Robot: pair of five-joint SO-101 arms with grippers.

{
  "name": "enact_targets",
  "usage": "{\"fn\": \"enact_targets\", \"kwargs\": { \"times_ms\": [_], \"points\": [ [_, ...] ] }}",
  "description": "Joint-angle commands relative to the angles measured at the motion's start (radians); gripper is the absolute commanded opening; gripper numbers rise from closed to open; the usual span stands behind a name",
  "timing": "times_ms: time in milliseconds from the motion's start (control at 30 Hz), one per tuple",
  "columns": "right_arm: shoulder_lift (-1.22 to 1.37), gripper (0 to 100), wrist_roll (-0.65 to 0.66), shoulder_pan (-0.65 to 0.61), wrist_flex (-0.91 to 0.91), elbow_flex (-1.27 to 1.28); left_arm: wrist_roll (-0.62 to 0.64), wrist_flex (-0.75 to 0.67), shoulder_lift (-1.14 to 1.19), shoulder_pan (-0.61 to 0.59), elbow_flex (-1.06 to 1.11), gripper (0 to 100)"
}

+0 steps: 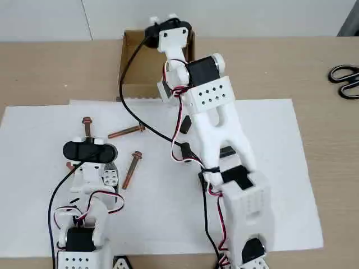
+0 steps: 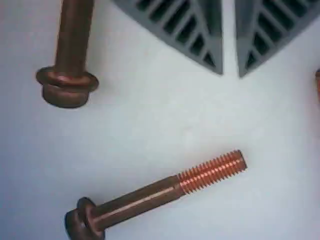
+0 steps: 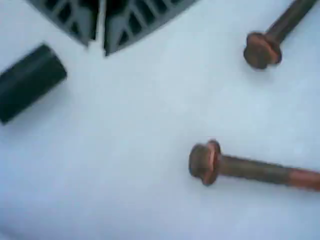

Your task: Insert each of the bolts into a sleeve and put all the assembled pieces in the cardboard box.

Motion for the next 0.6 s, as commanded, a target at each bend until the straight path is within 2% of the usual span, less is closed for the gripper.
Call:
{"fn": "enact_targets", "kwargs": {
  "times_ms": [0,167,333,567],
  "points": [
    [-0.17,0.4,-0.011,-0.005,0.008,0.19,0.003,-0.028,-0.005,-0.005,-0.007,1],
    [-0.282,0.4,-0.011,0.004,0.007,0.423,0.006,-0.028,-0.005,-0.005,-0.007,1],
    [-0.289,0.6,-0.012,0.002,-0.021,0.603,0.006,-0.025,-0.005,-0.005,-0.007,1],
    [-0.291,15.3,-0.012,0.002,-0.122,0.773,0.006,-0.023,-0.005,-0.005,-0.007,1]
  ]
}}
